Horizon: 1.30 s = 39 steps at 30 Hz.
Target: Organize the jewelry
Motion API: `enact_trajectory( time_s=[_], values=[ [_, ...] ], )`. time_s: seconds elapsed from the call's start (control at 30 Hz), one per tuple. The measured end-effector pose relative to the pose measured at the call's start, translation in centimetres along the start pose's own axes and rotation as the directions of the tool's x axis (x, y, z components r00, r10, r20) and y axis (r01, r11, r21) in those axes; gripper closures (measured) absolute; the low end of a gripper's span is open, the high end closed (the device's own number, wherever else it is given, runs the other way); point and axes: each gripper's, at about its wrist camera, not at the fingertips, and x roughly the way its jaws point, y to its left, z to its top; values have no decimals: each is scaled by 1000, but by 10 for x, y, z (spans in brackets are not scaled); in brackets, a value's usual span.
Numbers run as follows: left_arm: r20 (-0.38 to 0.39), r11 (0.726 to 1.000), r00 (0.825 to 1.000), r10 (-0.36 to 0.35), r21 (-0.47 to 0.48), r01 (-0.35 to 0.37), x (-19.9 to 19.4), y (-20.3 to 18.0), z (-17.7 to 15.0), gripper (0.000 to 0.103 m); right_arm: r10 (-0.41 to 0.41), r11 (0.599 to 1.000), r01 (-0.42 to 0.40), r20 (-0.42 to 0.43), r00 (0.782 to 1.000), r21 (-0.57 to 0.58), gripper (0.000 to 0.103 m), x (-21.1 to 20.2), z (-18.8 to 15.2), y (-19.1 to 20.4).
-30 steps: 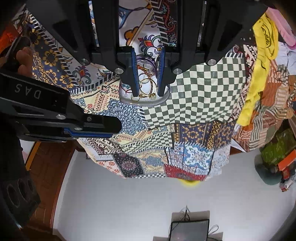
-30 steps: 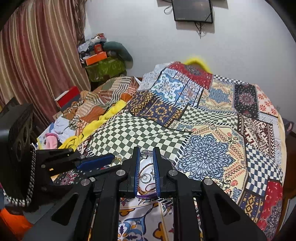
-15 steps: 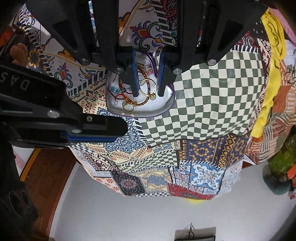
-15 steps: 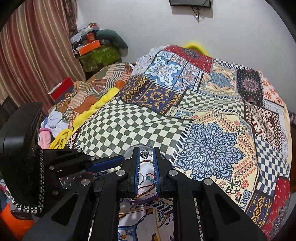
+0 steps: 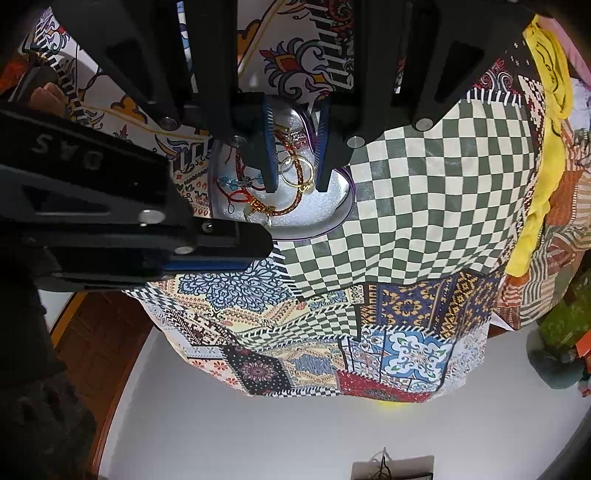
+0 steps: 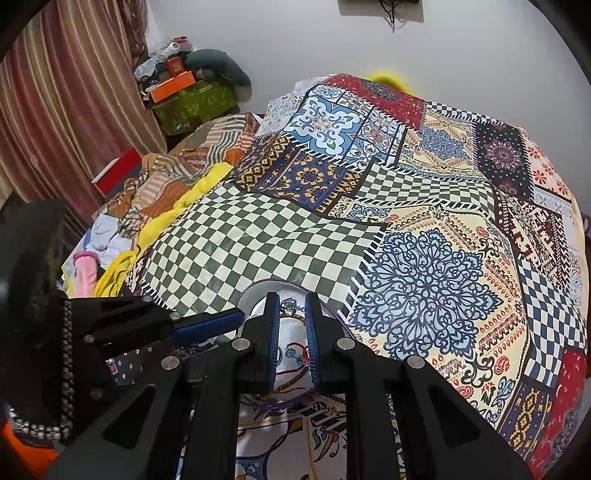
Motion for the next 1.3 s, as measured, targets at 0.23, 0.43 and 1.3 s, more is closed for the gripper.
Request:
enact_trajectory(
  time_s=[0.23,0.43,1.3],
  values=[
    [27,999,999,42,7,-43,-18,3,-2,83,8,1000,-7,-23,1000,16,91,8,-3,-3],
    [41,996,995,89,-17,-89,-27,16,-5,72,-1,1000,1,-43,999,-1,91,14,-6,0],
    [124,986,987,102,-142,-84,-98,33,-9,72,-64,997,68,91,994,-37,78,-68,-8,27]
  ],
)
